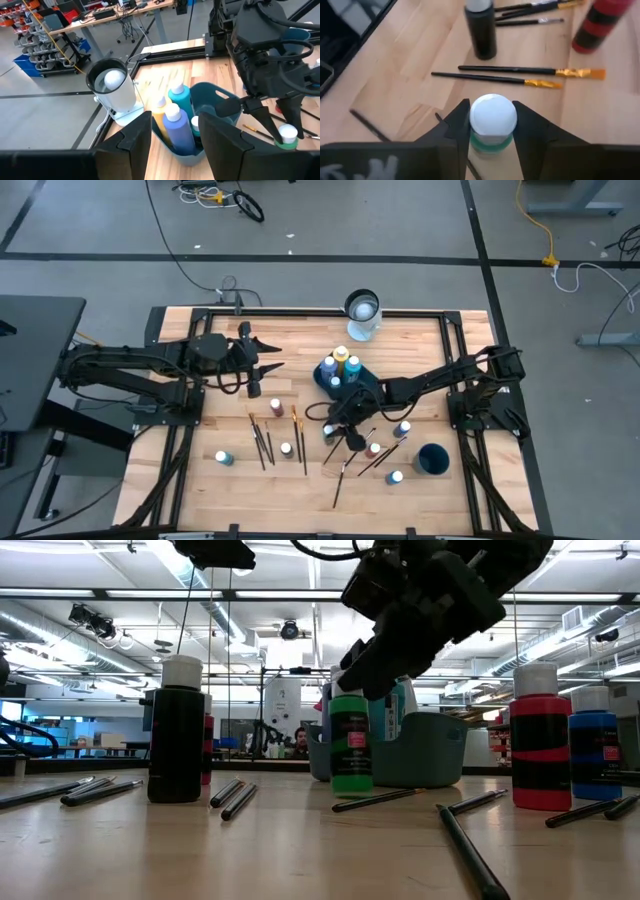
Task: Pick & Place Paint Supplies
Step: Put the green paint bottle into the green bin
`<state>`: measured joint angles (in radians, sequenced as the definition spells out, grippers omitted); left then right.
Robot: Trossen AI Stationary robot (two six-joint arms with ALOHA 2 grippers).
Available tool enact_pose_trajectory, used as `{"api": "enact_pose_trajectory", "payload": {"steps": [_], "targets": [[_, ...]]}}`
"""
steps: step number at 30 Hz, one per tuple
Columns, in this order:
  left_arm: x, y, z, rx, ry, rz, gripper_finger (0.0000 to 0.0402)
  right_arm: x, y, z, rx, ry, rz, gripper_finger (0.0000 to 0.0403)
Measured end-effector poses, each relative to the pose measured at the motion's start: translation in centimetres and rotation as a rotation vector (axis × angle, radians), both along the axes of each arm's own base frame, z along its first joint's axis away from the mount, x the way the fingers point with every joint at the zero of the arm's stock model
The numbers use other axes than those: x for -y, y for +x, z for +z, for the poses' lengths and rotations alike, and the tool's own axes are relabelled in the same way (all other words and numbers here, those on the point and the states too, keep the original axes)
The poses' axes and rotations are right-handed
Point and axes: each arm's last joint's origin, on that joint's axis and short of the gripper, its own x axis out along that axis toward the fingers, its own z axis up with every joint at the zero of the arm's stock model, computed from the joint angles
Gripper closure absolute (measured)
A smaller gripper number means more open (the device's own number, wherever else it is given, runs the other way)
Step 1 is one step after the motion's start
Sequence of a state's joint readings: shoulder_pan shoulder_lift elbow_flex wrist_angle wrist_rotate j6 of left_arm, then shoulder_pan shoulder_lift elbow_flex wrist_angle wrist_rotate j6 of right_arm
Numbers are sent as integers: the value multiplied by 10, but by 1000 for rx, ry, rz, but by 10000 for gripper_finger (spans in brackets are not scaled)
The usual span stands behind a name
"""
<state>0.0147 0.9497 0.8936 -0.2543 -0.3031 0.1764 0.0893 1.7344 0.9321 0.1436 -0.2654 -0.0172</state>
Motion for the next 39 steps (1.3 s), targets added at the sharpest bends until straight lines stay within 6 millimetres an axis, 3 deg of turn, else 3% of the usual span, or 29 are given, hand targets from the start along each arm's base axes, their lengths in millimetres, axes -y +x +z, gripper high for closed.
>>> {"api": "enact_pose_trajectory", "payload": {"steps": [5,10,14,18,21,26,34,39], "targets": [[0,0,0,0,0,0,231,-5,-2,3,-66,162,-67,288],[0,0,0,0,-1,0,231,-10,-8,27,-18,226,-106,272],[0,0,0,3,-12,4,231,-4,-26,60,33,170,-201,287],[0,0,0,6,-30,9,231,2,-59,91,51,20,-358,287],[0,0,-1,6,-37,12,231,4,-84,99,42,-139,-484,287],[0,0,-1,5,-38,12,231,11,-106,71,90,-227,-634,276],[0,0,-1,11,-57,18,231,46,-125,11,93,-243,-769,281],[0,0,-1,15,-67,21,231,61,-128,2,65,-187,-774,278]]}}
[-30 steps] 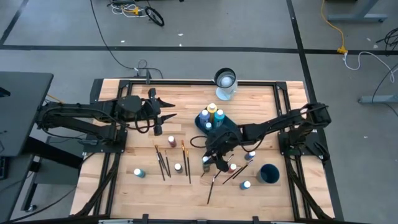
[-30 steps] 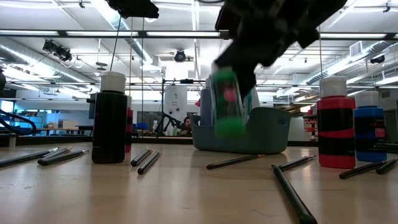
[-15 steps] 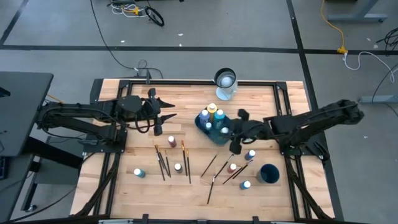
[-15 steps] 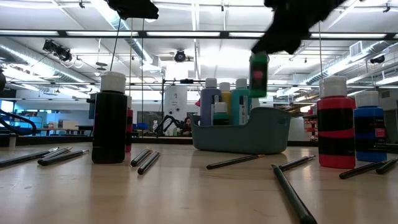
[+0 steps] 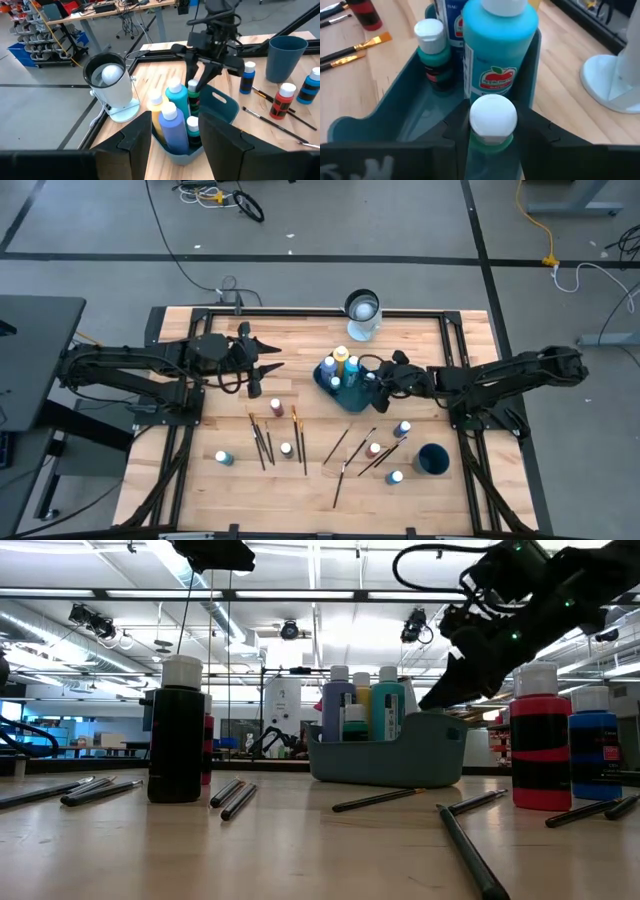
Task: Pick & Place Paint Supplies
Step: Put the green paint bottle into the green bin, then put the blue paint bottle into the green bin
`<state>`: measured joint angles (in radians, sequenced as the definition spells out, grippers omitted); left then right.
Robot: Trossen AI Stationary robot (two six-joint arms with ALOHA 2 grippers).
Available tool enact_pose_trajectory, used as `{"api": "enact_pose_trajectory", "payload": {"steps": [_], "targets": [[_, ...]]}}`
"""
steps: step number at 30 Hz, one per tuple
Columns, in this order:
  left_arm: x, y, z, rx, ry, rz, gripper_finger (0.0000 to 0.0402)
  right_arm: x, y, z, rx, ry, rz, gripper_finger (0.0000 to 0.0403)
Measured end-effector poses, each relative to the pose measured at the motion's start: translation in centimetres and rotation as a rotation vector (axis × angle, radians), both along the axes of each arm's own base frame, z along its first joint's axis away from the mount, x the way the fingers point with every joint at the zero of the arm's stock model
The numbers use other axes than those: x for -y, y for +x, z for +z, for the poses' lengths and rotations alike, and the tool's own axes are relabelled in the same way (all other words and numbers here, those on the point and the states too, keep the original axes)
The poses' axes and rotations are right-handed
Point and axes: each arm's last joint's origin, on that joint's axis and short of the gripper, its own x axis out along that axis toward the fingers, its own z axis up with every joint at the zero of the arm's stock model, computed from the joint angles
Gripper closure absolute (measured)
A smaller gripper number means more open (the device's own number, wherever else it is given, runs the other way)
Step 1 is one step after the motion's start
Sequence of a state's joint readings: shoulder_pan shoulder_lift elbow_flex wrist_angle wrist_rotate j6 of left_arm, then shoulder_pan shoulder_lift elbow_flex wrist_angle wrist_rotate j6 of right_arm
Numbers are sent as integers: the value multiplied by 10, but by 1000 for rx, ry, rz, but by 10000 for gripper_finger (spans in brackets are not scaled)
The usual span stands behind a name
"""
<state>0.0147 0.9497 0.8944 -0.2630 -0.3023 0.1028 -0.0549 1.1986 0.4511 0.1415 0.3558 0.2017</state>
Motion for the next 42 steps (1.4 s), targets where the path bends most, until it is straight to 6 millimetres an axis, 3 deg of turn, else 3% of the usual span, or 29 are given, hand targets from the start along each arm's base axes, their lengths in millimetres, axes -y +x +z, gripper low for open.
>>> {"api": "enact_pose_trajectory", "payload": {"steps": [17,25,31,38,42], "targets": [[0,0,0,3,-12,4,231,16,20,-22,0,-58,-25,266],[0,0,-1,-8,-11,4,231,18,15,-14,-7,-151,-90,214],[0,-1,-4,-35,-14,5,231,16,7,9,63,-195,-55,185],[0,-1,-3,-33,-17,5,231,-1,-11,40,178,-139,258,187],[0,-1,-3,-31,-18,6,231,-16,-19,44,213,18,600,194]]}}
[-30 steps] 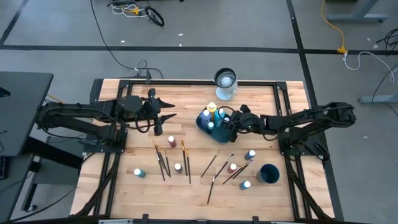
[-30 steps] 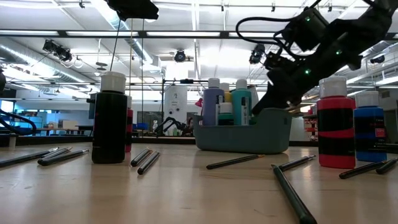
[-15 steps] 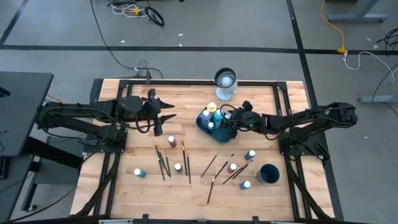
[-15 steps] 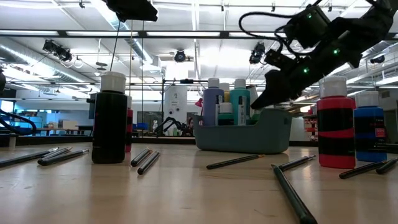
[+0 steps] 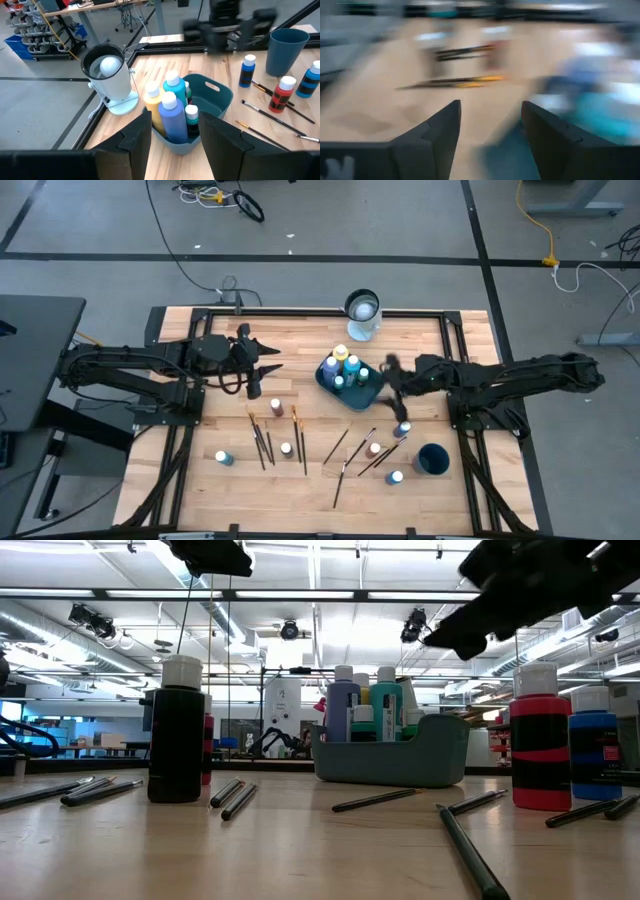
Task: Pick & Place Paint Supplies
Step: Put the blue paint bottle into the green bin
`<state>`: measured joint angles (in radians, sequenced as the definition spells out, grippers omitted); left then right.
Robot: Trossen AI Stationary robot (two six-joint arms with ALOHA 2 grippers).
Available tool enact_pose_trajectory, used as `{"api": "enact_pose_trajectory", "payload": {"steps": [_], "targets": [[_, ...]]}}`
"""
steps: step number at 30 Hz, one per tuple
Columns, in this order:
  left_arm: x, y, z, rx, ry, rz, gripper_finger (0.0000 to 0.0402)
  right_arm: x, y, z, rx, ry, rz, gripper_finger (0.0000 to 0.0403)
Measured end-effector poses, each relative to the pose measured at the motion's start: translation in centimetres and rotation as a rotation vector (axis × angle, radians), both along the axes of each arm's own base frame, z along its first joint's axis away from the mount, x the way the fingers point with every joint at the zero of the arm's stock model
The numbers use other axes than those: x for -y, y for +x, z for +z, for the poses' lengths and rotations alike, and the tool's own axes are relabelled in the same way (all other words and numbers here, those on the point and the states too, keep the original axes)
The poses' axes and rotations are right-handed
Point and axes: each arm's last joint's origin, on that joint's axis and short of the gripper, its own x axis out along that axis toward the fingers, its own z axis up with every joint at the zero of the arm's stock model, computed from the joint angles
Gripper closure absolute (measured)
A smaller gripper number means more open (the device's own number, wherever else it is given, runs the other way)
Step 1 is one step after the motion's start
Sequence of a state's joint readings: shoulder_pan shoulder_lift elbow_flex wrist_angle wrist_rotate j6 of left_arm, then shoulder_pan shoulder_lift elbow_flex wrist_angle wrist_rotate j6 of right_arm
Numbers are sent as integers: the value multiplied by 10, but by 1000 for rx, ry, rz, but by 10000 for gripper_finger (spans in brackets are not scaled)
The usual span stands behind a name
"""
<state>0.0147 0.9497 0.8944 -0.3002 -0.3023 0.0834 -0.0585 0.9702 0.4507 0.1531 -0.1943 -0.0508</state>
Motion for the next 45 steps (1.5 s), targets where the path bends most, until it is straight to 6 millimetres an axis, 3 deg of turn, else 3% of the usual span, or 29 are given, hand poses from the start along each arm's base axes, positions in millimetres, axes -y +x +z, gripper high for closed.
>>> {"api": "enact_pose_trajectory", "payload": {"steps": [4,11,26,39,45], "targets": [[0,0,0,5,-7,3,231,-16,-2,-5,-44,179,327,196],[0,0,1,36,-87,24,231,-40,5,-31,-35,143,473,197],[0,1,3,60,-91,25,231,-69,30,-70,-85,157,495,197],[0,1,3,44,-45,8,231,-69,33,-71,-79,206,413,197],[0,1,3,45,-48,9,231,-66,36,-68,-64,262,261,197]]}}
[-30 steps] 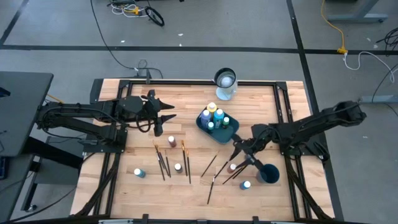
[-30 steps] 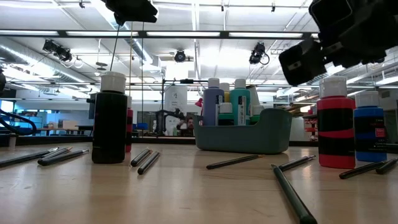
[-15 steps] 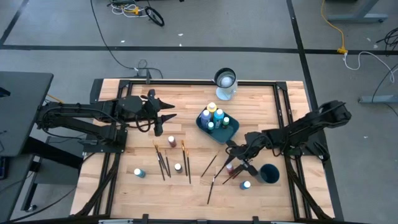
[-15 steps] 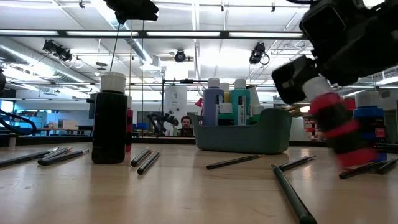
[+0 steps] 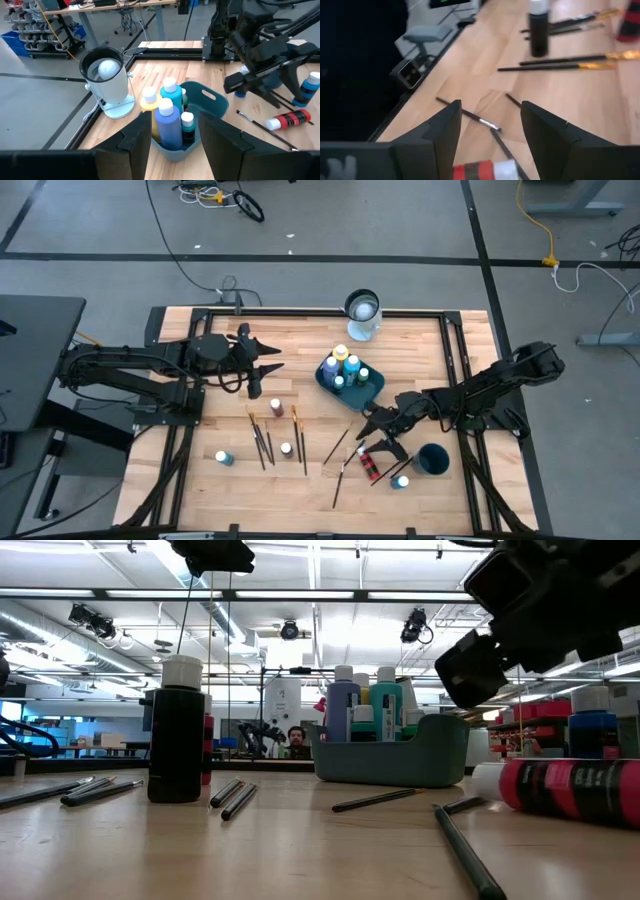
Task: Pick & Place Paint Supplies
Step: Put the blue paint bottle into the green bin
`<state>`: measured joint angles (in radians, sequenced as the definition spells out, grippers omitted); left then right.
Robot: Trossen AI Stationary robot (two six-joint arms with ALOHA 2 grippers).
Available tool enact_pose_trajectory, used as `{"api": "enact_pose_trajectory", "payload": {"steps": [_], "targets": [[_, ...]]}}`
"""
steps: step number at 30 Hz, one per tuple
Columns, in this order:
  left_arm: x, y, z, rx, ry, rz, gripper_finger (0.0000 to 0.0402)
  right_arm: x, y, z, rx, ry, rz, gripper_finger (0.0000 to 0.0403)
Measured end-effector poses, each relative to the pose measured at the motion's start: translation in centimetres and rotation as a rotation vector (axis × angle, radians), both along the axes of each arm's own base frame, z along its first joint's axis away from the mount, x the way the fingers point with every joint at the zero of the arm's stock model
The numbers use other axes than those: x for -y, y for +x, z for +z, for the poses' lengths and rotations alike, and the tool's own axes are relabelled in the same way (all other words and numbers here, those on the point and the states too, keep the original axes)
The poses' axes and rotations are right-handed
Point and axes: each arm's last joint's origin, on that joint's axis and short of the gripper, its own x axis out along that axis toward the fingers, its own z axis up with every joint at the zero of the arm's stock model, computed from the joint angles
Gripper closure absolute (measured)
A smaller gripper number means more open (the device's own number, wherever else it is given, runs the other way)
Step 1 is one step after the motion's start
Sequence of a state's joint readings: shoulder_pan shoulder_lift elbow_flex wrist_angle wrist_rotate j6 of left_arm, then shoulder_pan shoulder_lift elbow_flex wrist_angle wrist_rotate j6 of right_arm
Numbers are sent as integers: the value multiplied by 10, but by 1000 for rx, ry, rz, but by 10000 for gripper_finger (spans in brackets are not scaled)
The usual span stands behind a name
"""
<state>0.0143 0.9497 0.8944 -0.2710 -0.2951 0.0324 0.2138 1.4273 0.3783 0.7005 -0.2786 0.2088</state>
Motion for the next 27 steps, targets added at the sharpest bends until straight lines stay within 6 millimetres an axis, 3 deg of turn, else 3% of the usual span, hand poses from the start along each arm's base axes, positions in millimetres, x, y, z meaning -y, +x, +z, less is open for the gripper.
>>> {"api": "enact_pose_trajectory", "payload": {"steps": [6,10,16,22,27], "targets": [[0,0,0,-2,7,1,231,0,8,15,-87,86,-43,197],[0,0,0,-3,10,4,231,-1,12,37,-188,-29,-39,197],[0,0,0,-16,49,-9,231,-2,-3,68,-420,-367,-94,197],[0,0,0,-18,51,-9,231,-1,-23,105,-639,-378,-200,197],[0,0,0,-18,51,-9,231,-5,-30,98,-743,-369,-131,197]]}}
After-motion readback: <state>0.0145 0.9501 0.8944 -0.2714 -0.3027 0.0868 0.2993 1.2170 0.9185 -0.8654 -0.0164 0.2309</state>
